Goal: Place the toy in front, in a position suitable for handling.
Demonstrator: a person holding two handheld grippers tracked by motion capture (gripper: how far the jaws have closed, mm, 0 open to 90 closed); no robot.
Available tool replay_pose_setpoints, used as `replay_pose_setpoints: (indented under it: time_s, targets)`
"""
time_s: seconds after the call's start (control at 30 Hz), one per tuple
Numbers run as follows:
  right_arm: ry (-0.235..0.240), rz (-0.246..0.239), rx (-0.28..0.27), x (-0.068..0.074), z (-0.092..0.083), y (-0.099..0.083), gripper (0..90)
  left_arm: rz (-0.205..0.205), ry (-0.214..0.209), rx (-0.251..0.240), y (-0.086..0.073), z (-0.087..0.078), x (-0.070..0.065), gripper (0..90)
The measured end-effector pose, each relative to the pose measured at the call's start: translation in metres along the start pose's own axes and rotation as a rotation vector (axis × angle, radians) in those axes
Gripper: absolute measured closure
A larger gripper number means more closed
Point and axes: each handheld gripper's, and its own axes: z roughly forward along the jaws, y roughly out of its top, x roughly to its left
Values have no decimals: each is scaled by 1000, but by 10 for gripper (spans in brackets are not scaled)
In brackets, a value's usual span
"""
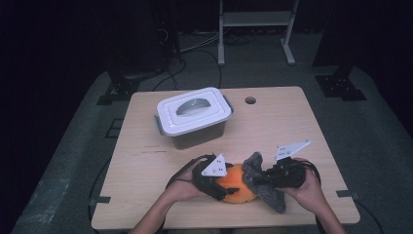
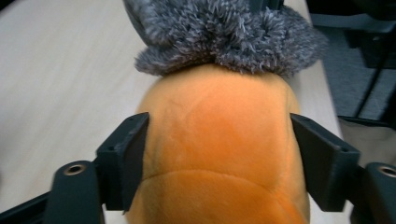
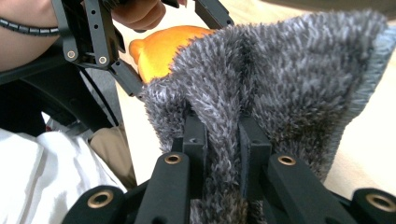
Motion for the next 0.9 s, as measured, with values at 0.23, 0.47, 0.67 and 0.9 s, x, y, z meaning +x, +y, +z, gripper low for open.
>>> replay_pose_setpoints:
  time_s: [0.23, 0.47, 0.67, 0.9]
  targets:
    - [-18, -1, -12, 1, 2, 2, 756, 68, 75, -19, -1, -5, 2, 317]
    - [12, -11, 13, 3, 8, 2, 757, -65, -30, 18, -4, -1, 7, 158]
    - [20, -19, 29, 5, 9, 3, 756, -42, -19, -9, -7, 0, 5, 282]
    - [-11, 4, -13, -8, -6, 8, 758, 26, 18, -64, 8, 0, 19, 371]
